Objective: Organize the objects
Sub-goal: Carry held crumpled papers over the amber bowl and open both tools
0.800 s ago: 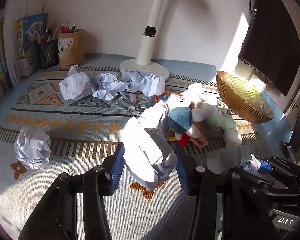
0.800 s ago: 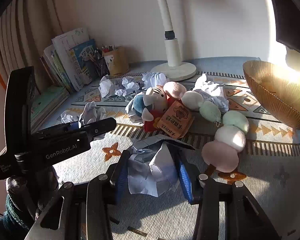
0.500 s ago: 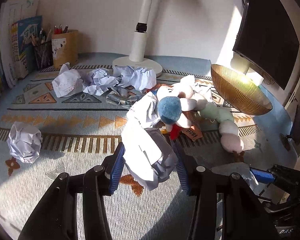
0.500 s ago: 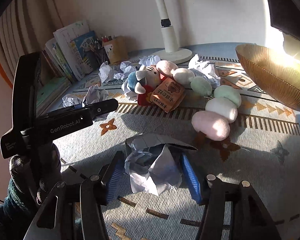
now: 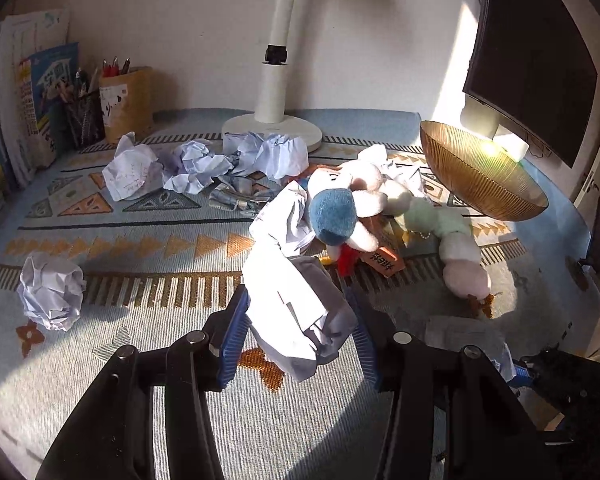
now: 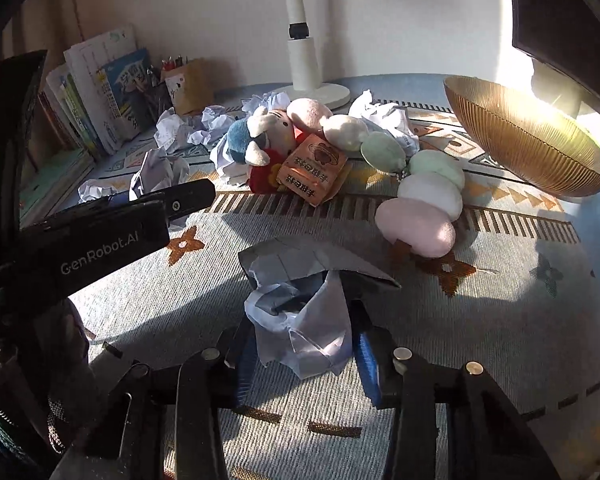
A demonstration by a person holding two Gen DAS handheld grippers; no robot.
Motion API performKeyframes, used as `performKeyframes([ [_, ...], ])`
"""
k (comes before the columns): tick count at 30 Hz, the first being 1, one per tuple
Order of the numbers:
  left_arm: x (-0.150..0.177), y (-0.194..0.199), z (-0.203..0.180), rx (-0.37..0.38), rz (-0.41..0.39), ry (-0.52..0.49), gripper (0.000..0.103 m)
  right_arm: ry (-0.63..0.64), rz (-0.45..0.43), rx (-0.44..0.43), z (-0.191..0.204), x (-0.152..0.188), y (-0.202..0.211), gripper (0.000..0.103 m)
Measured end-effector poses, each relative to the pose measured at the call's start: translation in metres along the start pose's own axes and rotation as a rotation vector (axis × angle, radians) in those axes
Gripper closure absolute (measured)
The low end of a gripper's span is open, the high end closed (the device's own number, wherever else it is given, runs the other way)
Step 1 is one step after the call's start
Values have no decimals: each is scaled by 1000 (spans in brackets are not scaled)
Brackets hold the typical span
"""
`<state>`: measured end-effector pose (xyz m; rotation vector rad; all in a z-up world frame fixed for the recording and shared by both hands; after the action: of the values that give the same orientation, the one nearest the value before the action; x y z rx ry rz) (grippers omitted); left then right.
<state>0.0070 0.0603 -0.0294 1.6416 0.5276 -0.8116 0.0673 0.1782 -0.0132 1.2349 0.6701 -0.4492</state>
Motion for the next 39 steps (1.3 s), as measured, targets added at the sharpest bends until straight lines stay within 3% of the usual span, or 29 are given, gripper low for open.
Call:
performKeyframes([
  [4, -29, 15, -40, 112, -38, -50, 58, -73, -160, 165, -62, -50, 47, 61],
  [7, -71, 11, -87, 216, -54, -99, 58, -213, -218, 299, -130, -83, 62, 61],
  [10, -112, -16, -134, 339, -31, -107, 58, -321, -248, 324, -180, -110, 64, 61],
  [14, -152, -50, -179, 422, -19, -107, 58, -306, -260, 387, -211, -137, 55, 59],
  [15, -160, -57, -190, 434, -24, -113, 56, -297, -266, 398, -219, -144, 54, 58],
  [16, -167, -66, -199, 449, -21, -120, 47, -280, -258, 413, -226, -146, 52, 50],
  [17, -172, -76, -203, 446, -15, -122, 31, -276, -250, 436, -234, -148, 49, 40],
  [19, -180, -91, -205, 409, -29, -115, 11, -281, -261, 457, -251, -152, 49, 37],
  [23, -178, -92, -195, 437, -9, -74, 11, -257, -308, 461, -263, -166, 54, 35],
  [27, -177, -70, -167, 390, -56, -74, 11, -223, -333, 475, -263, -185, 47, 29],
  [29, -173, -54, -151, 376, -74, -66, 11, -190, -374, 499, -260, -195, 43, 19],
  [32, -163, -26, -117, 334, -109, -44, 11, -109, -440, 648, -262, -206, 34, 16],
  [36, -136, 0, -55, 233, -125, 5, 11, -34, -409, 739, -267, -214, 5, 16],
  [39, -112, 5, -3, 116, -105, 58, 11, 4, -359, 792, -274, -216, -11, 16],
])
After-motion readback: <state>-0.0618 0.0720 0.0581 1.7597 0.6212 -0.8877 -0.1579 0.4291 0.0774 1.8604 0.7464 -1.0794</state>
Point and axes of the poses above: each gripper's, at about its wrist camera, not at the fingertips, and y roughly against the way its jaws point, z to its left, x to its underside, the point moved 10 cm from there along -y, roughly the way its jaws point, and after that the axes turned 3 degrees about -y, right-handed, at the moved point
